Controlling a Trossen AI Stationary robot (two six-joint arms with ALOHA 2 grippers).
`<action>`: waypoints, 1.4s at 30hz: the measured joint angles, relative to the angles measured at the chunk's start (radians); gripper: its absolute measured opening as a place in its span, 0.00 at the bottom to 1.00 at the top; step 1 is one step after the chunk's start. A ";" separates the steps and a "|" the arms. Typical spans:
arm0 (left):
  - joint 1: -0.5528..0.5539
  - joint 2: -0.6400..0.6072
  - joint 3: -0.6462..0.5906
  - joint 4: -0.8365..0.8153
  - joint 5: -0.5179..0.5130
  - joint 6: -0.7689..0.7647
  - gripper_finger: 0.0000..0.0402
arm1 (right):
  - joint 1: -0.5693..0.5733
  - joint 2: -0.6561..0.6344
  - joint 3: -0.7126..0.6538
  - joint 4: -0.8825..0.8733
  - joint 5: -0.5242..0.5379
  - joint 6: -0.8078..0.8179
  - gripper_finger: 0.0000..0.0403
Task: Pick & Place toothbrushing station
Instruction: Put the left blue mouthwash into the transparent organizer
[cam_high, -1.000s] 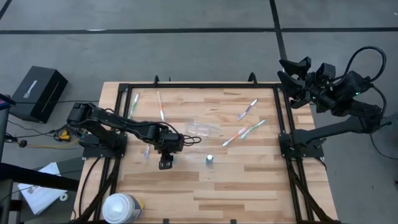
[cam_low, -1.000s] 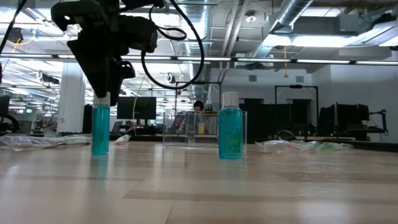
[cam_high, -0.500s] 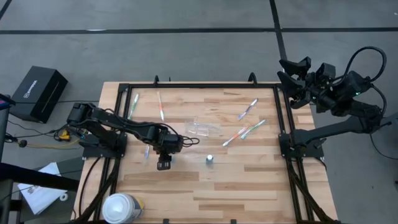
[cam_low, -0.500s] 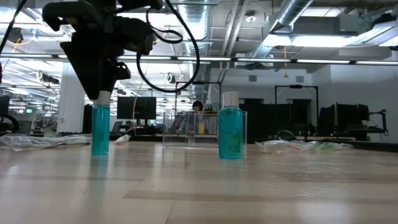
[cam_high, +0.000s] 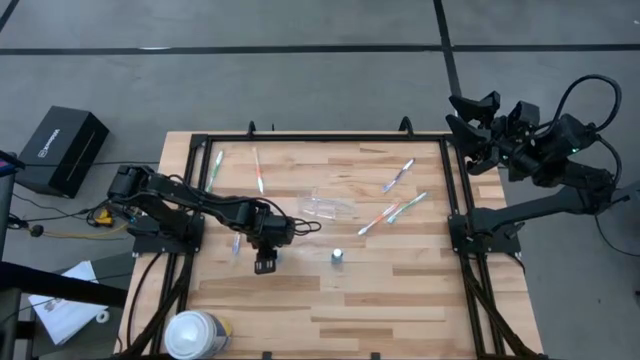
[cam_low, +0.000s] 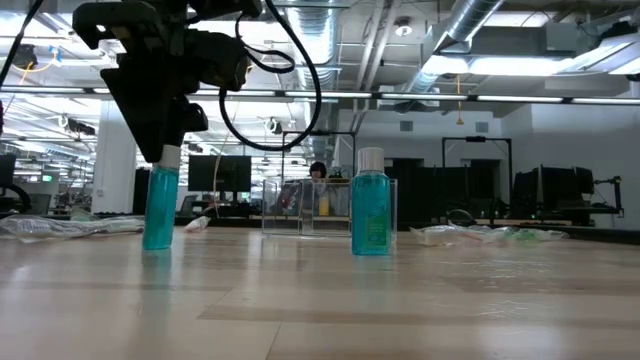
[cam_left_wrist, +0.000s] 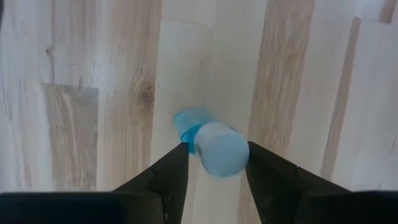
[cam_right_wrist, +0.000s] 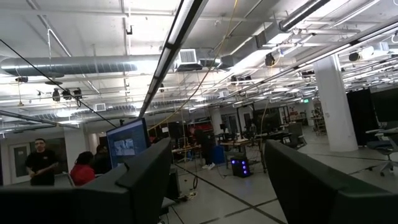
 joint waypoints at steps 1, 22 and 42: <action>0.000 0.000 0.000 0.001 0.000 0.002 0.39 | 0.000 0.000 0.000 0.000 0.000 0.000 0.62; 0.000 0.000 0.000 0.007 0.007 0.004 0.35 | 0.000 0.000 0.000 0.000 -0.002 0.001 0.62; 0.040 -0.027 0.011 0.009 0.021 -0.018 0.22 | 0.000 0.000 0.000 0.001 -0.019 0.001 0.62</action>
